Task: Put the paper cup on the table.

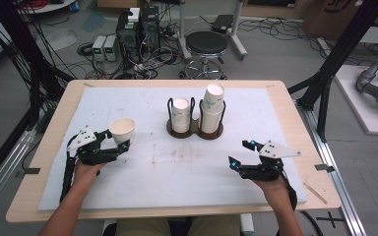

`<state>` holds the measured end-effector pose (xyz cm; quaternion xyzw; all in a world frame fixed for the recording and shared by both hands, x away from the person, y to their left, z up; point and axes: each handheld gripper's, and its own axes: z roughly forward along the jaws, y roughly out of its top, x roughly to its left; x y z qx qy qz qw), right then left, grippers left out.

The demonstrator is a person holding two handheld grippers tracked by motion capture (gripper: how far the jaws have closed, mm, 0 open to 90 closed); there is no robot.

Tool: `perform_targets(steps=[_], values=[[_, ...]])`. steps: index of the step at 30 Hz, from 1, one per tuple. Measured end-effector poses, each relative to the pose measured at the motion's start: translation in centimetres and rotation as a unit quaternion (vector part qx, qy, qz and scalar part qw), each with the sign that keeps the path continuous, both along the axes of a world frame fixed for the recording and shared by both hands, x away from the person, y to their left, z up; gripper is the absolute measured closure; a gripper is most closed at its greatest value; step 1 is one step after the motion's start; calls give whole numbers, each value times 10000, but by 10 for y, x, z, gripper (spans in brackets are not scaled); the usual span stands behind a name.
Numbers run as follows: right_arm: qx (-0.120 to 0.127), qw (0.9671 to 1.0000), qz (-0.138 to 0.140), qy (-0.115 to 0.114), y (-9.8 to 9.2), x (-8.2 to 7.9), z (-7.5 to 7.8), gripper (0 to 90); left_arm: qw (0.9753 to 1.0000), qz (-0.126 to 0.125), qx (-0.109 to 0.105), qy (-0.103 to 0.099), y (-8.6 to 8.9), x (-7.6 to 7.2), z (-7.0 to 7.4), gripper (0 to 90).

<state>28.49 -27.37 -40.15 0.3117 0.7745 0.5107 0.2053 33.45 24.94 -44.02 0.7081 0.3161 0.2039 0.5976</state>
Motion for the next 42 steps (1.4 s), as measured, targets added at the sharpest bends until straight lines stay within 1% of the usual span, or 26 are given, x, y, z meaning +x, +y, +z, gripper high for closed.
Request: perform_targets(steps=[2, 4, 6, 8, 12, 13, 16, 17, 19, 21, 22, 23, 25, 26, 27, 28, 30, 34, 36, 37, 38, 40, 41, 42], values=[[4, 10000, -8, 11, 0, 0, 0, 223, 9999, 46, 70, 83, 0, 2, -3, 320], [14, 10000, -23, 16, -1, -1, 0, 223, 9996, 69, 184, 182, -1, 4, -5, 320], [12, 10000, -18, 9, -1, 0, 0, 223, 9989, 117, 357, 288, -2, 6, -8, 320], [2, 10000, -3, 4, 0, 0, 0, 223, 9980, 126, 469, 396, -5, 7, -11, 323], [-4, 10000, 4, 10, 1, 1, 0, 223, 9968, 190, 655, 418, -9, 7, -11, 327], [-19, 10000, 11, 9, 1, 1, 0, 223, 9961, 230, 705, 476, -9, 7, -10, 329], [-16, 10000, 31, 30, 1, 1, 0, 223, 9914, 310, 1050, 715, -14, 7, -11, 332], [-21, 10000, 25, 12, 1, 1, 0, 223, 9905, 321, 1114, 741, -15, 7, -11, 332], [-17, 10000, 24, 18, 1, 1, 0, 225, 9897, 371, 1134, 796, -15, 6, -10, 332], [-17, 10000, 29, 3, 0, 1, 0, 228, 9883, 388, 1149, 929, -12, 3, -9, 332], [-5, 10000, 22, 22, 1, 0, 0, 228, 9876, 377, 1176, 967, -10, 2, -8, 332], [-7, 10000, 21, 20, 1, 0, 0, 228, 9871, 375, 1145, 1056, -8, 1, -9, 332], [-6, 10000, 30, 32, 0, 0, 0, 228, 9862, 343, 1151, 1137, -4, -1, -10, 335], [-18, 10000, 23, 45, 0, 0, 0, 228, 9858, 325, 1172, 1161, -2, -3, -10, 338], [-24, 10000, 30, 42, 1, 1, 0, 228, 9859, 330, 1162, 1163, -2, -4, -10, 339], [-22, 10000, 36, 31, 1, 1, 0, 228, 9854, 303, 1207, 1164, -2, -4, -10, 339], [-31, 10000, 52, -4, 2, 1, 0, 228, 9837, 282, 1268, 1243, -4, -4, -12, 336], [-18, 10000, 58, 39, 2, 2, 0, 228, 9830, 298, 1249, 1313, -4, -5, -12, 323], [-21, 10000, 52, 31, 2, 2, 0, 228, 9845, 325, 1144, 1290, -3, -6, -11, 309], [-21, 10000, 53, 35, 2, 2, 0, 228, 9858, 367, 1044, 1261, -2, -6, -10, 292], [-21, 10000, 54, 37, 2, 2, 0, 228, 9865, 431, 956, 1256, -2, -7, -9, 251], [-14, 10000, 57, 26, 1, 2, 0, 228, 9877, 493, 805, 1247, -1, -8, -7, 176], [-17, 10000, 51, 37, 1, 2, 0, 228, 9878, 537, 788, 1234, -1, -9, -6, 161], [-20, 10000, 51, 38, 1, 2, 0, 228, 9879, 564, 728, 1246, -1, -11, -5, 161]])
